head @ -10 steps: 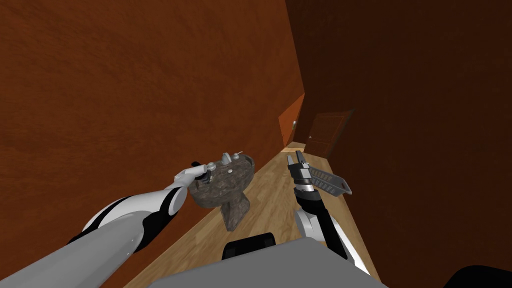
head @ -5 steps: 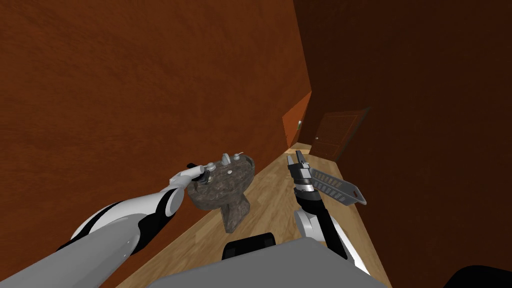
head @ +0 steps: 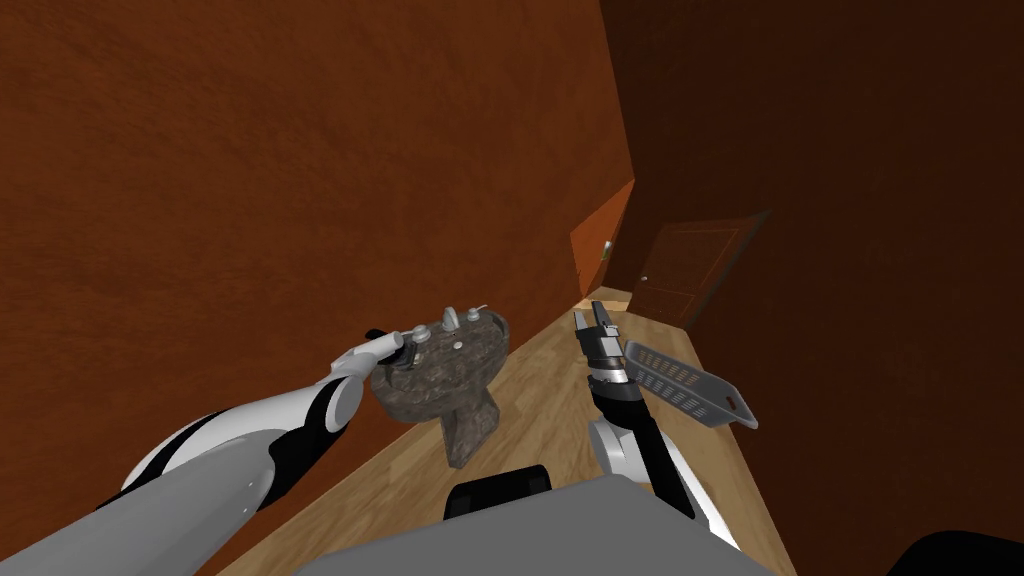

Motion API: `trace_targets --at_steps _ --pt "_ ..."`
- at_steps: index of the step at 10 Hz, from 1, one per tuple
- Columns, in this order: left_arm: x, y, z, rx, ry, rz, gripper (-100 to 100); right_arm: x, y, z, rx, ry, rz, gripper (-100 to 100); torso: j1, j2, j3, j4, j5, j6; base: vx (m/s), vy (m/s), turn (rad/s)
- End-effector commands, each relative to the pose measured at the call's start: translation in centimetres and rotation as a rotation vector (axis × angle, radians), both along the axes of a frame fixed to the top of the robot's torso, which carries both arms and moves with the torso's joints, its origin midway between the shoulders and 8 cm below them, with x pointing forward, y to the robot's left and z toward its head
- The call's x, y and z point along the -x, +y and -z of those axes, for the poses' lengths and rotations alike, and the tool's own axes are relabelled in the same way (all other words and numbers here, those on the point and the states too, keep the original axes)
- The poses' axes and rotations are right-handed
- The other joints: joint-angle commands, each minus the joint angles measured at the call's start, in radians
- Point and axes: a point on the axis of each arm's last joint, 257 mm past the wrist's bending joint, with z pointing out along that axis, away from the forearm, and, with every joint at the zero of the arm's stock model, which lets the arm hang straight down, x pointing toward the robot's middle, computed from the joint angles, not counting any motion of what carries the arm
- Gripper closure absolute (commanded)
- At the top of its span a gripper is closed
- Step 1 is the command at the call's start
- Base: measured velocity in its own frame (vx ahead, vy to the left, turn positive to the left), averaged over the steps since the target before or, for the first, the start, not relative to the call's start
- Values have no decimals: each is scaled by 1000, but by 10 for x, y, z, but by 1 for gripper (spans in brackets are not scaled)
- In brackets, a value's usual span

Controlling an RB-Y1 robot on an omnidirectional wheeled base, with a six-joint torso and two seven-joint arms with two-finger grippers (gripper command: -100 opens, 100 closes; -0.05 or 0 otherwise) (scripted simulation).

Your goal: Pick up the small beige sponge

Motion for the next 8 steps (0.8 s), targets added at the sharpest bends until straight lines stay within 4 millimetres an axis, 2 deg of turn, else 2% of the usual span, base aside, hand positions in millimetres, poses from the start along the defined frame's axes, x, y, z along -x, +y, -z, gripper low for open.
trace_targets --at_steps 1,2,3,7,8 --pt "1 2 1 -12 -3 27 -100 0 0 0 0 0 0 0 0 0 0 0 0 0 41 -109 118" --pt "1 2 1 -5 -2 13 -100 0 0 0 0 0 0 0 0 0 0 0 0 1 14 -40 11" --pt "1 2 1 -7 -2 18 100 0 0 0 0 0 0 0 3 1 0 0 0 1 3 -8 -2" --pt "1 2 1 -6 -2 17 100 0 0 0 0 0 0 0 7 2 1 0 1 1 0 0 0" --pt "1 2 1 -6 -2 17 0 0 0 0 0 0 0 0 7 2 1 0 1 1 0 0 0"
